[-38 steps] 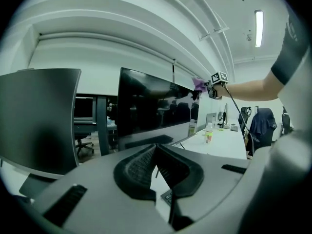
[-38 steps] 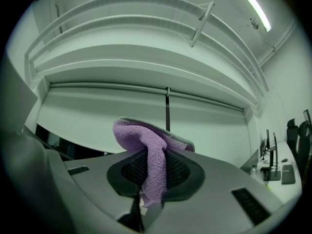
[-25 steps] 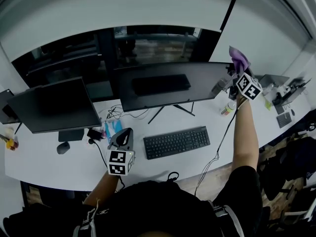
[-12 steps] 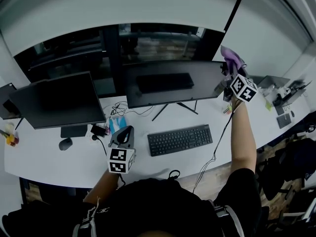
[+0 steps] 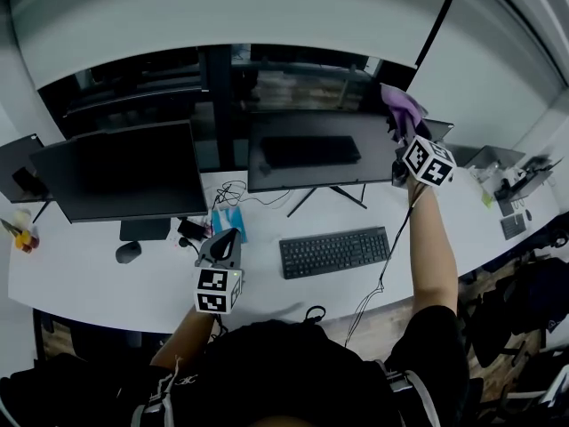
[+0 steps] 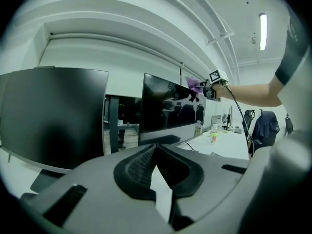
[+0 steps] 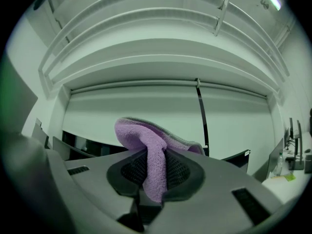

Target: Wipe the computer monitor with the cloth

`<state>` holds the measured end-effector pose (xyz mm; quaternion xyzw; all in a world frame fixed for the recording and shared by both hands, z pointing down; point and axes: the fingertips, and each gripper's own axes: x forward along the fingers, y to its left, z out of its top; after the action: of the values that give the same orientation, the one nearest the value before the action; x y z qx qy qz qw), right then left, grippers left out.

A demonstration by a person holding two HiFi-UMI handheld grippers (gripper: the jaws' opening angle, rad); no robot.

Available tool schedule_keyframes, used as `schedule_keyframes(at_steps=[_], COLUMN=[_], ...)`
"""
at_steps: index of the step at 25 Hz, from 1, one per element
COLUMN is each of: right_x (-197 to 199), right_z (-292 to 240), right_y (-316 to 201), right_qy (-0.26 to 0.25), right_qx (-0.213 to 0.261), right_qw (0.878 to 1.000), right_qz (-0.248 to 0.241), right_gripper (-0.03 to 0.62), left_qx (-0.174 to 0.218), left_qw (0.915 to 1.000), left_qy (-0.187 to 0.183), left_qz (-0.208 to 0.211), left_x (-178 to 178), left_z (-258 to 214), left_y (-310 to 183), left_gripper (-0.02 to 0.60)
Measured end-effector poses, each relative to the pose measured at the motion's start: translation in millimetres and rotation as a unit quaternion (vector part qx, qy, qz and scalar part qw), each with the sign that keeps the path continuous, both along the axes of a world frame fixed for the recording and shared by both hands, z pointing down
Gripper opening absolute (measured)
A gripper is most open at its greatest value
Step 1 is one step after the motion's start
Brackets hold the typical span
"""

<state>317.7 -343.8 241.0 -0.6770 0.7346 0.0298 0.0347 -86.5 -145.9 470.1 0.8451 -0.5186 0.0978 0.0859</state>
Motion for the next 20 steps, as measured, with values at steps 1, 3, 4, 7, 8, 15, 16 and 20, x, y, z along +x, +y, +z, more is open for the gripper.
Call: schedule_keyframes(at_steps=[1, 3, 4, 7, 8, 15, 16, 20], right_x=[-11, -33, -44, -77, -88, -173, -186, -231], right_z=[0, 0, 0, -1, -2, -3, -3, -1], right_y=[1, 3, 3, 5, 6, 14, 15, 21], right_qy=[0.002, 0.006, 0.007, 0.006, 0.006, 0.013, 0.015, 0.027], right_qx=[0.0, 0.001, 0.0, -0.001, -0.002, -0.003, -0.003, 0.001], right_qw=[1.0, 1.0, 1.0, 0.999, 0.998, 0.993, 0.991, 0.986], right_qz=[-0.007, -0.02, -0.027, -0.048, -0.056, -0.121, -0.13, -0.163], right_gripper=[0.081, 0.081, 0.081, 0.081, 0.081, 0.083, 0.083, 0.083], left_qx=[0.001, 0.001, 0.002, 0.001, 0.001, 0.006, 0.007, 0.007], left_qw=[1.0, 1.0, 0.9999, 0.9998, 0.9997, 0.9994, 0.9994, 0.9992], left_qy=[0.0, 0.002, 0.003, 0.005, 0.006, 0.011, 0.011, 0.012], left_qz=[-0.002, -0.008, -0.011, -0.02, -0.022, -0.032, -0.033, -0.037], left_x=[-5, -14, -19, -33, -36, -55, -57, -66], left_z=[0, 0, 0, -1, -2, -5, -5, -4], left_y=[2, 5, 5, 8, 8, 9, 10, 13], left_gripper=[0.014, 0.014, 0.014, 0.014, 0.014, 0.014, 0.014, 0.014])
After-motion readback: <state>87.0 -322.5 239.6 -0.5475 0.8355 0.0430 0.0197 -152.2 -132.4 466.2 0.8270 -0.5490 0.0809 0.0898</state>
